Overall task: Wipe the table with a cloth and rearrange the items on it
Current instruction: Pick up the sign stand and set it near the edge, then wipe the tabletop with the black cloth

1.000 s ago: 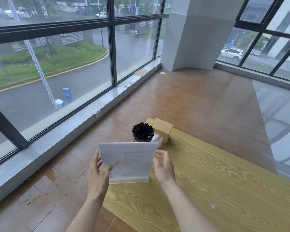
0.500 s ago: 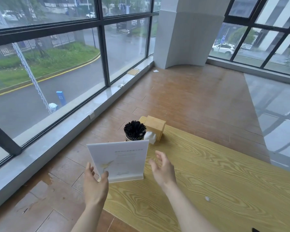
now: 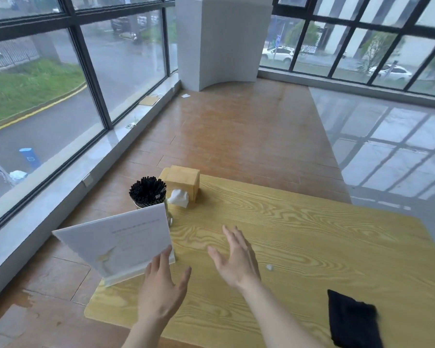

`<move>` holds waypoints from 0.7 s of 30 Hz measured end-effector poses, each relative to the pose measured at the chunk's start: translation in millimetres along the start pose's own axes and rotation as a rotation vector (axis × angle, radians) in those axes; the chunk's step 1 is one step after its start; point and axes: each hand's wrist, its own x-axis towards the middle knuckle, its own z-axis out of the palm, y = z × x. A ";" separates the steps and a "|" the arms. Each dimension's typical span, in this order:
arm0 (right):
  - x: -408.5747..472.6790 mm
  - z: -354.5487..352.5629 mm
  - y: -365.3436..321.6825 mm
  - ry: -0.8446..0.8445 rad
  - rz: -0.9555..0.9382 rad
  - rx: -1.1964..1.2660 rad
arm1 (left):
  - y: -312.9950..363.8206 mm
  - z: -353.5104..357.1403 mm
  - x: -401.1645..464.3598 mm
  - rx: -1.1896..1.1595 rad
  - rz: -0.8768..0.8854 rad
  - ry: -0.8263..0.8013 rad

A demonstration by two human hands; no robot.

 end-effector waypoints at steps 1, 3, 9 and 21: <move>-2.6 -5.0 8.8 0.007 0.014 -0.011 | 6.1 7.2 0.0 0.027 0.044 -0.024; -7.9 -15.7 28.0 0.026 0.049 -0.024 | 19.1 22.2 -0.4 0.072 0.118 -0.077; -22.6 -45.0 95.3 0.086 0.131 -0.046 | 64.8 65.1 -7.2 0.179 0.292 -0.162; -67.6 -102.7 218.4 0.148 0.278 0.006 | 148.3 171.4 -46.4 0.215 0.441 -0.308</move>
